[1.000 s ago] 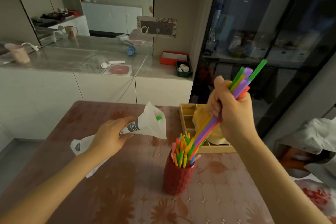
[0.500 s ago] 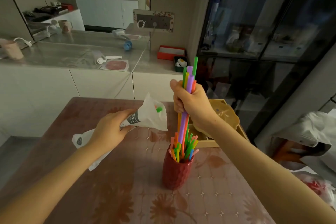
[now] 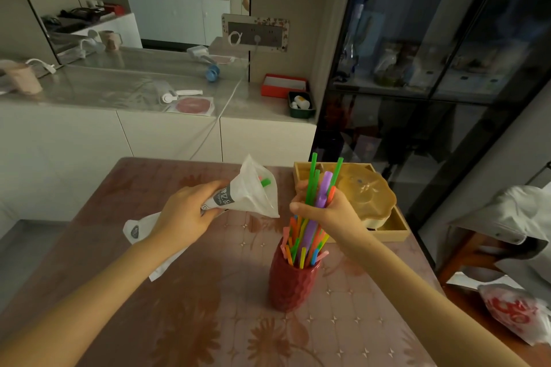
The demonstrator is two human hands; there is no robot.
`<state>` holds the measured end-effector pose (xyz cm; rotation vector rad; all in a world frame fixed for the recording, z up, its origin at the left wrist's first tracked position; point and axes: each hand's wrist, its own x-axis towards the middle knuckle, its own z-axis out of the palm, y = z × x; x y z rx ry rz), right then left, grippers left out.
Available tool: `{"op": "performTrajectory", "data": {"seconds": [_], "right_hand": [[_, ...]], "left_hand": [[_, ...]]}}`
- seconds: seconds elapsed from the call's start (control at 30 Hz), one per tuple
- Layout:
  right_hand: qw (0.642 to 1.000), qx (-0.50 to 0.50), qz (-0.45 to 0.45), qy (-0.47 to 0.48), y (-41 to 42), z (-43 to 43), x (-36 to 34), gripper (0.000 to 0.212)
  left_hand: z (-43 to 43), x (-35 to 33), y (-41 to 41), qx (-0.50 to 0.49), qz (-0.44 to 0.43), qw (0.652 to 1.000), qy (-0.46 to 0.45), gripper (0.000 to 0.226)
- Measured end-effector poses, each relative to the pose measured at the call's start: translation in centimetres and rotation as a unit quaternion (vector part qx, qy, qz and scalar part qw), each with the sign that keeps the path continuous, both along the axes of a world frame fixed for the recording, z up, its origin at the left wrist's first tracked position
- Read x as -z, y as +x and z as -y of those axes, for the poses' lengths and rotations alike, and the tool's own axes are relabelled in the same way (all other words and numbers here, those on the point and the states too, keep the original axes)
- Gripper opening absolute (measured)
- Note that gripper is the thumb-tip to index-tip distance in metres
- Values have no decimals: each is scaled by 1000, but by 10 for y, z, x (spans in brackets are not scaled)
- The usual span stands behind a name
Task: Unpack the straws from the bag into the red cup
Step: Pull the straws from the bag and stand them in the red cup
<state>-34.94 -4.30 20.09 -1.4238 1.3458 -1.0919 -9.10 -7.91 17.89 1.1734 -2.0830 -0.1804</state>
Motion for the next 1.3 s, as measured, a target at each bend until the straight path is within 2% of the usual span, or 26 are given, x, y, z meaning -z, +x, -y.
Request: {"op": "performTrajectory", "data": {"seconds": [0.03, 0.07, 0.13, 0.17, 0.2, 0.23, 0.27, 0.33, 0.37, 0.4, 0.43, 0.47, 0.53, 0.57, 0.6, 0.63, 0.7, 0.73, 0.8, 0.87, 0.93, 1.0, 1.07, 1.13, 1.2, 1.3], "right_hand": [[997, -2, -78, -4, 0, -2, 3, 16], [978, -5, -208, -16, -3, -3, 7, 20], [878, -22, -474, -56, -6, -4, 14, 47], [839, -39, -539, -61, -7, -4, 17, 58], [827, -61, -557, -49, -8, -4, 17, 63], [838, -87, -539, -30, -11, -5, 15, 62], [867, -111, -485, -11, -16, -6, 11, 58], [947, -126, -295, 20, -22, -10, -1, 64], [976, -112, -187, 15, -25, -12, -8, 79], [989, -82, -119, -21, -25, -13, -14, 85], [990, -47, -106, -80, -22, -15, -20, 80], [977, -13, -146, -155, -18, -16, -24, 69], [909, 30, -296, -291, -7, -15, -26, 50], [877, 19, -370, -306, -5, -14, -24, 45], [863, -14, -422, -280, -3, -13, -18, 43], [865, -57, -450, -215, -2, -14, -10, 43], [891, -129, -425, -89, -4, -19, 5, 47], [902, -143, -403, -62, -5, -20, 9, 49], [909, -115, -386, -105, -4, -23, 11, 46], [940, 15, -303, -154, 2, -26, 4, 39], [984, 110, -70, -124, 13, -30, -10, 30], [982, 110, 153, -14, 25, -31, -21, 28], [945, 87, 297, 102, 32, -29, -27, 37], [892, 59, 408, 184, 36, -27, -34, 49], [846, 56, 481, 222, 38, -25, -38, 55], [763, 35, 583, 276, 42, -20, -39, 58]], "left_hand": [[0, 0, -1, 3, 1, 1000, -3, 42], [0, -1, -2, 6, 2, 1000, -7, 42], [1, -3, -3, 7, 4, 1000, -14, 42], [1, -5, -4, 6, 4, 1000, -15, 42], [2, -6, -4, 6, 4, 1000, -16, 42], [3, -8, -5, 6, 6, 1000, -17, 42], [3, -10, -5, 8, 10, 1000, -20, 42], [4, -12, -6, 9, 18, 999, -29, 43], [4, -13, -6, 9, 24, 999, -32, 44], [3, -13, -6, 9, 30, 999, -36, 43], [3, -14, -7, 8, 36, 999, -38, 43], [2, -13, -7, 8, 41, 998, -40, 42], [1, -12, -7, 7, 52, 998, -36, 41], [-1, -12, -7, 9, 56, 998, -34, 41], [-1, -12, -6, 12, 56, 998, -32, 42], [-3, -12, -5, 15, 53, 998, -28, 43], [-5, -15, -3, 18, 43, 999, -20, 47], [-6, -16, -2, 18, 42, 999, -20, 49], [-7, -18, -1, 22, 50, 998, -32, 53], [-7, -22, 0, 25, 62, 997, -49, 56], [-8, -32, -1, 28, 82, 995, -55, 63], [-5, -47, -3, 46, 136, 987, -74, 73], [0, -66, -6, 68, 226, 962, -138, 65], [4, -88, -9, 88, 327, 920, -196, 80], [6, -115, -13, 113, 393, 878, -249, 89], [5, -152, -25, 158, 476, 803, -322, 90]]}}
